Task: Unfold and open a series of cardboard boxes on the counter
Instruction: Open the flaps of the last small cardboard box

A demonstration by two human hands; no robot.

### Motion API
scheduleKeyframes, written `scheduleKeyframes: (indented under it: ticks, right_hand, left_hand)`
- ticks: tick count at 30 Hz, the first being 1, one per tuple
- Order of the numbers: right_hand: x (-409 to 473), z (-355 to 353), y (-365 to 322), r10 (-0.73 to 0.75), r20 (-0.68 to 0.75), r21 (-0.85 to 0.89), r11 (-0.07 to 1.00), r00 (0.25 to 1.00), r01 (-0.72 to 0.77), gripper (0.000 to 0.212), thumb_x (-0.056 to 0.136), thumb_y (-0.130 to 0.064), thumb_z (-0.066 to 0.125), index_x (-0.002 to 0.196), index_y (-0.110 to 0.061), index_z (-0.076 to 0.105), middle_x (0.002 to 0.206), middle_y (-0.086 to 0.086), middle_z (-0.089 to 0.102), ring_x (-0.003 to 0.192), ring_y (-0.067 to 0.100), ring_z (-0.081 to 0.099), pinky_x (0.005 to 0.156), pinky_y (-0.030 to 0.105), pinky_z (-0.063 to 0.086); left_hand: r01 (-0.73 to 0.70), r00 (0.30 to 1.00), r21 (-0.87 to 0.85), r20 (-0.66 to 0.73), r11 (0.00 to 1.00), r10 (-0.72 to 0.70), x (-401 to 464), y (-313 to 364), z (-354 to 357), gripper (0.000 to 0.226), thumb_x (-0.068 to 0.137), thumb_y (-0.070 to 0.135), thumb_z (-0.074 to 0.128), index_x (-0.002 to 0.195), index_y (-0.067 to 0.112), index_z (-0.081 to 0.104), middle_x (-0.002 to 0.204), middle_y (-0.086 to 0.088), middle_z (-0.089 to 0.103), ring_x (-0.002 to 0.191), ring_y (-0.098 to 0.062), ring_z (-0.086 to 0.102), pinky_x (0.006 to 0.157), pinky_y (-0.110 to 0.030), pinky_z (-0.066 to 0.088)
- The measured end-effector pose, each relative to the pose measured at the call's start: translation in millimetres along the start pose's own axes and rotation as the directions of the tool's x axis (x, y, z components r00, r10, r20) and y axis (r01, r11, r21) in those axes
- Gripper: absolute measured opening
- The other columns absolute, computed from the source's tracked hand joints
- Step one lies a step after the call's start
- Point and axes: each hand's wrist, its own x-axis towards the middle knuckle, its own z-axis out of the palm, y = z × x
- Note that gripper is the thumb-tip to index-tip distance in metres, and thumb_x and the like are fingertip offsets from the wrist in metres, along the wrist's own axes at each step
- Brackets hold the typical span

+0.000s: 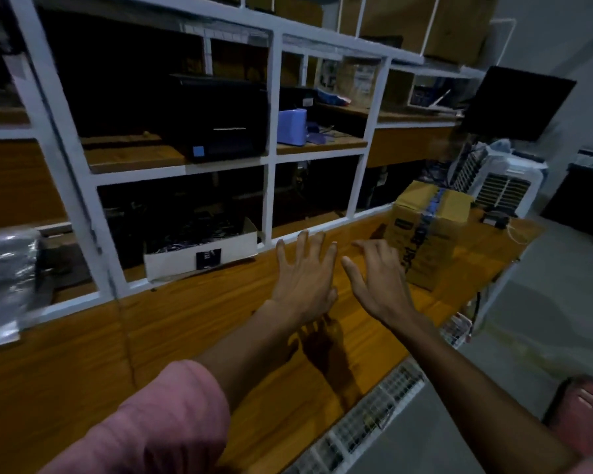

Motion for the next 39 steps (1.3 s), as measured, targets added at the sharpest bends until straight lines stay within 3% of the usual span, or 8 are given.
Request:
scheduleKeyframes:
  ticks: [4, 9, 12, 20, 25, 30, 33, 39]
  right_hand:
    - [33, 14, 100, 0.009, -0.022, 0.020, 1.000, 1.000, -0.009, 0.051, 0.097, -0.054, 0.040, 0.131, -0.018, 0.054, 0.125, 0.007, 0.053, 0.115, 0.028, 0.049, 0.088, 0.043, 0.047]
    - [74, 7, 197, 0.034, 0.001, 0.032, 0.999, 0.999, -0.034, 0.042, 0.097, -0.038, 0.053, 0.132, -0.016, 0.053, 0.130, 0.011, 0.052, 0.120, 0.030, 0.045, 0.096, 0.043, 0.042]
    - [99, 12, 232, 0.038, -0.033, 0.021, 0.999, 0.999, -0.037, 0.046, 0.095, -0.046, 0.048, 0.129, -0.015, 0.054, 0.128, 0.013, 0.051, 0.120, 0.034, 0.045, 0.094, 0.049, 0.045]
    - [155, 25, 330, 0.170, 0.047, -0.249, 0.956, 0.984, -0.154, 0.063, 0.095, -0.051, 0.054, 0.145, -0.018, 0.035, 0.156, 0.016, 0.027, 0.148, 0.041, 0.008, 0.109, 0.073, 0.018]
    - [152, 32, 319, 0.147, 0.055, -0.269, 0.955, 0.988, -0.127, 0.059, 0.095, -0.055, 0.045, 0.137, -0.014, 0.043, 0.142, 0.014, 0.042, 0.137, 0.038, 0.026, 0.099, 0.057, 0.043]
    - [110, 37, 276, 0.089, 0.066, -0.256, 0.964, 0.994, -0.070, 0.060, 0.096, -0.050, 0.045, 0.148, -0.022, 0.037, 0.153, 0.006, 0.037, 0.144, 0.033, 0.025, 0.102, 0.060, 0.039]
    - [83, 43, 263, 0.020, 0.088, -0.199, 0.980, 0.996, -0.003, 0.061, 0.092, -0.042, 0.057, 0.146, -0.016, 0.044, 0.149, 0.004, 0.044, 0.144, 0.033, 0.028, 0.101, 0.061, 0.039]
    - [50, 55, 240, -0.190, -0.004, 0.154, 0.970, 0.982, 0.188, 0.028, 0.097, -0.022, 0.042, 0.107, -0.007, 0.064, 0.113, 0.012, 0.064, 0.124, 0.029, 0.051, 0.094, 0.051, 0.048]
  left_hand:
    - [0.029, 0.999, -0.028, -0.022, 0.999, -0.030, 82, 55, 46, 0.082, 0.093, 0.045, 0.058, 0.157, 0.020, 0.014, 0.166, -0.010, 0.004, 0.152, -0.038, -0.003, 0.116, -0.072, 0.007]
    - [0.024, 0.994, -0.071, 0.105, 0.997, -0.016, 166, 121, 87, 0.087, 0.092, 0.045, 0.059, 0.159, 0.022, 0.008, 0.167, -0.007, 0.000, 0.153, -0.036, -0.006, 0.116, -0.070, 0.001]
    - [0.060, 0.990, -0.085, 0.136, 0.995, -0.048, 191, 132, 103, 0.088, 0.094, 0.048, 0.057, 0.159, 0.021, 0.004, 0.167, -0.008, -0.001, 0.153, -0.036, -0.008, 0.117, -0.069, -0.002]
    - [0.109, 0.979, -0.067, 0.182, 0.992, -0.096, 237, 146, 131, 0.094, 0.093, 0.048, 0.059, 0.159, 0.023, -0.003, 0.168, -0.007, -0.002, 0.153, -0.035, -0.010, 0.118, -0.067, -0.003]
    - [0.122, 0.972, -0.058, 0.208, 0.991, -0.107, 250, 151, 136, 0.096, 0.092, 0.040, 0.062, 0.160, 0.020, -0.004, 0.168, -0.007, -0.006, 0.154, -0.032, -0.012, 0.120, -0.066, -0.002]
    - [0.039, 0.973, -0.145, 0.230, 0.989, -0.004, 252, 161, 141, 0.103, 0.093, 0.045, 0.061, 0.159, 0.019, -0.014, 0.167, -0.004, -0.017, 0.154, -0.026, -0.016, 0.122, -0.060, 0.000]
    - [0.022, 0.974, -0.119, 0.225, 0.993, 0.005, 230, 161, 150, 0.100, 0.093, 0.050, 0.059, 0.159, 0.018, -0.009, 0.168, -0.007, -0.004, 0.155, -0.028, -0.004, 0.120, -0.059, 0.013]
    - [0.159, 0.980, -0.016, 0.127, 0.987, -0.156, 196, 136, 134, 0.071, 0.100, 0.032, 0.045, 0.159, 0.015, 0.009, 0.155, -0.008, 0.036, 0.141, -0.025, 0.036, 0.116, -0.055, 0.027]
